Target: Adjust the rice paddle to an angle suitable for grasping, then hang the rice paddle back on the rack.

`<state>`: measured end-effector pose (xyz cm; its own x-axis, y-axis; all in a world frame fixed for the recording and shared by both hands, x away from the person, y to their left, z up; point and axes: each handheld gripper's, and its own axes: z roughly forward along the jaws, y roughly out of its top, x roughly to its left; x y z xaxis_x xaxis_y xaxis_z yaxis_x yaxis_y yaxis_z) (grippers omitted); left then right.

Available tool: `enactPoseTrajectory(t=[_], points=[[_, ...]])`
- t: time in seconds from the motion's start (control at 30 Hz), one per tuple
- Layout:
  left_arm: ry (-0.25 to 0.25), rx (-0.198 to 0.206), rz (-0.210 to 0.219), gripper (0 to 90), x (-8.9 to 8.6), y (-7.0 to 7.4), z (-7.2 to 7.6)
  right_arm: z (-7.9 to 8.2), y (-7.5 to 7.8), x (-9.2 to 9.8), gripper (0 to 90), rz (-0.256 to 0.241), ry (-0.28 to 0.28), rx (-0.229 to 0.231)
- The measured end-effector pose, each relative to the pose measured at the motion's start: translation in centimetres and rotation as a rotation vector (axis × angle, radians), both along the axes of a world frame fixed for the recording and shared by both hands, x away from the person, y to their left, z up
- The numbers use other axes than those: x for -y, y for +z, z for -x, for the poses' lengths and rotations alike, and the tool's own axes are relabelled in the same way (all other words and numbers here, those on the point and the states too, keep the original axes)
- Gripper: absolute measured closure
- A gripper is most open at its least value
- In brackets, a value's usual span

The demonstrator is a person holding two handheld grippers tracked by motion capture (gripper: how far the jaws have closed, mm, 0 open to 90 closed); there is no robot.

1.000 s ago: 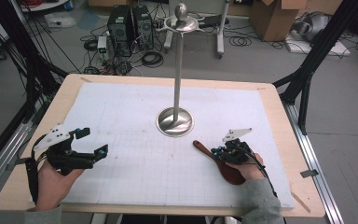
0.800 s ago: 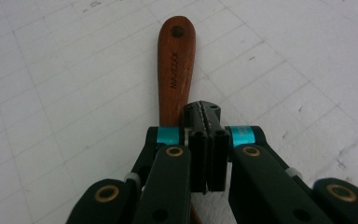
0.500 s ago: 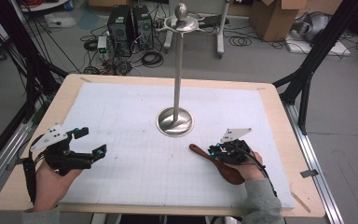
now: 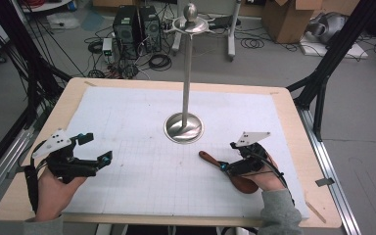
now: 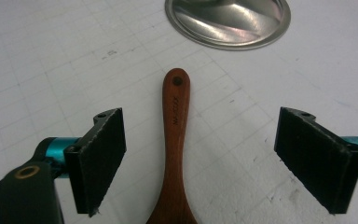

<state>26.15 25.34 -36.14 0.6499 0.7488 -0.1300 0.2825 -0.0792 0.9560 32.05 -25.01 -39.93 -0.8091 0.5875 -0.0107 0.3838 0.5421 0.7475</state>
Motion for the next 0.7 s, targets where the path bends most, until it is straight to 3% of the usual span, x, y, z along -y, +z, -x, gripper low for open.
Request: enactPoseTrajectory(t=[0.23, 0.47, 0.7], points=[[0.000, 0.001, -0.001, 2.6, 0.0, 0.1, 0.1, 0.2, 0.2, -0.2, 15.0, 0.013, 0.028, 0.006], [-0.007, -0.002, -0.005, 2.6, 0.2, 0.0, 0.0, -0.2, -0.8, -0.9, 15.3, 0.086, 0.051, -0.038], [-0.006, -0.003, -0.006, 2.6, 0.2, 0.0, 0.2, -0.5, -1.4, -1.3, 15.7, 0.112, 0.046, -0.068]])
